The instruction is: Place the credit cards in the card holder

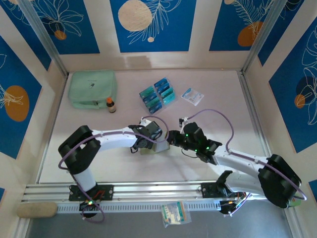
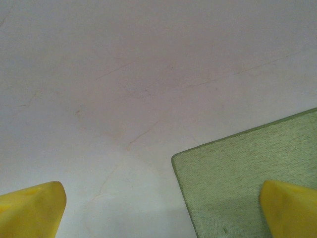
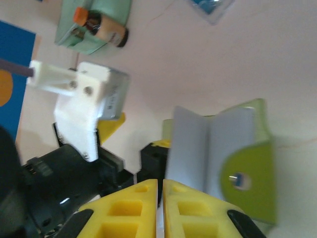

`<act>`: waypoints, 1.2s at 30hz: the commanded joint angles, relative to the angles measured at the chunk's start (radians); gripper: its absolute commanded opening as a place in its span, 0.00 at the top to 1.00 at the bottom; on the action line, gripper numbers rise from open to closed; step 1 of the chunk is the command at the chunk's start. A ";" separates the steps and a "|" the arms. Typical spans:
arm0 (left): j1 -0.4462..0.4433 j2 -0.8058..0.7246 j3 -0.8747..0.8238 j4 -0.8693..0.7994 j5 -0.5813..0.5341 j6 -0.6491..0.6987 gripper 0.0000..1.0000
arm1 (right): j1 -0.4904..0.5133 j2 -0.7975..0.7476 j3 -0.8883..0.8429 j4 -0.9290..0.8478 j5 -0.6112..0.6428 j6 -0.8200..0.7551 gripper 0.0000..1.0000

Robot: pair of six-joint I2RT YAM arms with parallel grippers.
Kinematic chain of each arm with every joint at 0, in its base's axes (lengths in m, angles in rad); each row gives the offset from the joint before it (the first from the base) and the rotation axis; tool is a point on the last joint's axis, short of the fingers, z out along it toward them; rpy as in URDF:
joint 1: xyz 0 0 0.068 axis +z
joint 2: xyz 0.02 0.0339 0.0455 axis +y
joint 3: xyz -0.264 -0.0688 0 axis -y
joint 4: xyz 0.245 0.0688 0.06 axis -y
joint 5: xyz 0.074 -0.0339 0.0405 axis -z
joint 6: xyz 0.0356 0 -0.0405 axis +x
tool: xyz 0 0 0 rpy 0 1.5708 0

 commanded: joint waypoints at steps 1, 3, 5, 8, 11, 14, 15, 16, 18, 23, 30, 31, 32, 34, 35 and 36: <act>0.005 -0.028 -0.012 -0.004 -0.009 -0.005 0.00 | 0.026 0.039 0.041 0.022 -0.013 -0.033 0.91; 0.005 -0.027 -0.013 -0.002 -0.010 -0.005 0.00 | 0.032 0.067 0.045 0.033 -0.007 -0.026 0.91; 0.005 -0.029 -0.016 0.000 -0.010 -0.005 0.00 | 0.033 0.097 0.048 0.050 -0.009 -0.018 0.93; 0.005 -0.031 -0.020 0.001 -0.014 -0.004 0.00 | 0.035 0.136 0.057 0.059 -0.011 -0.013 0.96; 0.005 -0.033 -0.023 0.003 -0.016 -0.003 0.00 | 0.033 0.157 0.053 0.070 -0.002 -0.009 0.97; 0.005 -0.033 -0.027 0.007 -0.018 -0.004 0.00 | 0.029 0.169 0.047 0.073 0.002 -0.006 0.99; 0.005 -0.033 -0.027 0.007 -0.019 -0.004 0.00 | 0.027 0.173 0.047 0.074 0.002 -0.004 0.99; 0.005 -0.034 -0.029 0.009 -0.020 -0.004 0.00 | 0.025 0.179 0.047 0.076 0.000 -0.002 0.99; 0.005 -0.037 -0.032 0.011 -0.020 -0.004 0.00 | 0.022 0.193 0.047 0.080 -0.007 -0.003 0.99; 0.005 -0.045 -0.035 0.018 -0.026 -0.003 0.00 | 0.019 0.245 0.053 0.108 -0.027 0.002 1.00; 0.026 -0.101 -0.056 0.042 -0.039 0.006 0.00 | 0.025 0.300 0.072 0.128 -0.055 0.002 1.00; 0.034 -0.117 -0.063 0.049 -0.038 0.006 0.00 | 0.026 0.305 0.074 0.130 -0.057 0.001 1.00; 0.044 -0.133 -0.070 0.055 -0.033 0.007 0.00 | 0.028 0.309 0.077 0.129 -0.057 0.001 1.00; 0.065 -0.159 -0.085 0.071 -0.015 0.003 0.00 | 0.034 0.320 0.083 0.130 -0.059 0.001 1.00; 0.077 -0.170 -0.091 0.076 -0.005 0.001 0.00 | 0.037 0.327 0.087 0.132 -0.059 0.001 1.00; 0.085 -0.178 -0.096 0.080 0.002 -0.001 0.00 | 0.042 0.335 0.090 0.133 -0.057 0.001 1.00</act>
